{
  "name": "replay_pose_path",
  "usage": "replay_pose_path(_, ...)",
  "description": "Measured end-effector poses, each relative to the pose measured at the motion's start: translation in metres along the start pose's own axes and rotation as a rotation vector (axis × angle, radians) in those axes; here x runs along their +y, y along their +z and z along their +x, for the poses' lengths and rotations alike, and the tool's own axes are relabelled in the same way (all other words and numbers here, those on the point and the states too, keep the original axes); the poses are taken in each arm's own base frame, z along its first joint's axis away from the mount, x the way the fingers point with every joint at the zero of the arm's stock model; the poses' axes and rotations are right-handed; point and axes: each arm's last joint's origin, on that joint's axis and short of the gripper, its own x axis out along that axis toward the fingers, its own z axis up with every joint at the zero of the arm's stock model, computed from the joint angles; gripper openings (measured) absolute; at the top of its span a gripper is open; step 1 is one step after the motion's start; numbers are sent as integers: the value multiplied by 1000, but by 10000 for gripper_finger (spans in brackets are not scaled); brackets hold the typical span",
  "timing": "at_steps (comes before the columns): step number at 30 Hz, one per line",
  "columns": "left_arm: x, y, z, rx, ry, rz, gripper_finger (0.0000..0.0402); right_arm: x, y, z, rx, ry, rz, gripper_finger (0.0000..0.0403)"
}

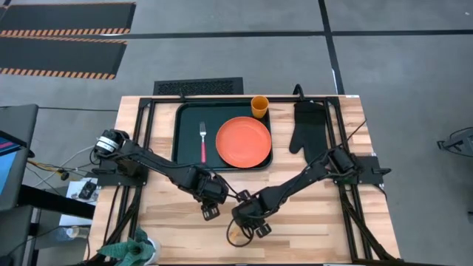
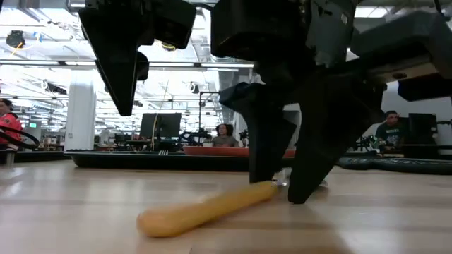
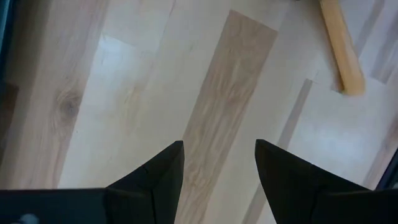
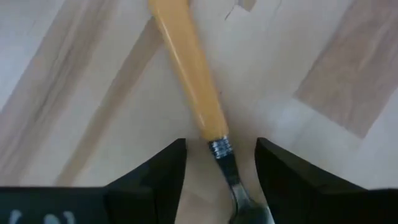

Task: Pick and place plate/cup/fork/spoon on tray
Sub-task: Put the yellow spoon on the black tray to the left of the pink fork

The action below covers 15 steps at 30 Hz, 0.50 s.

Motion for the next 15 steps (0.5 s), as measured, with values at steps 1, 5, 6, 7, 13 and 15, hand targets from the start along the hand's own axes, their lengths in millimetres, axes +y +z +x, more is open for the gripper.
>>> replay_pose_path(1,0,0,0,0,0,0,185,1,-2,1,20,-21,12,209)
replay_pose_path(5,0,0,0,3,3,3,185,3,-5,1,60,-79,74,147)
replay_pose_path(6,0,0,0,3,3,8,185,2,-5,-2,54,-80,92,122)
replay_pose_path(7,0,0,0,2,4,11,185,1,-5,-4,52,-83,105,95)
replay_pose_path(13,1,0,0,-11,20,19,184,-4,-4,-15,29,-100,194,22)
replay_pose_path(15,1,0,0,-9,21,34,184,-5,-2,-25,-1,-118,222,19)
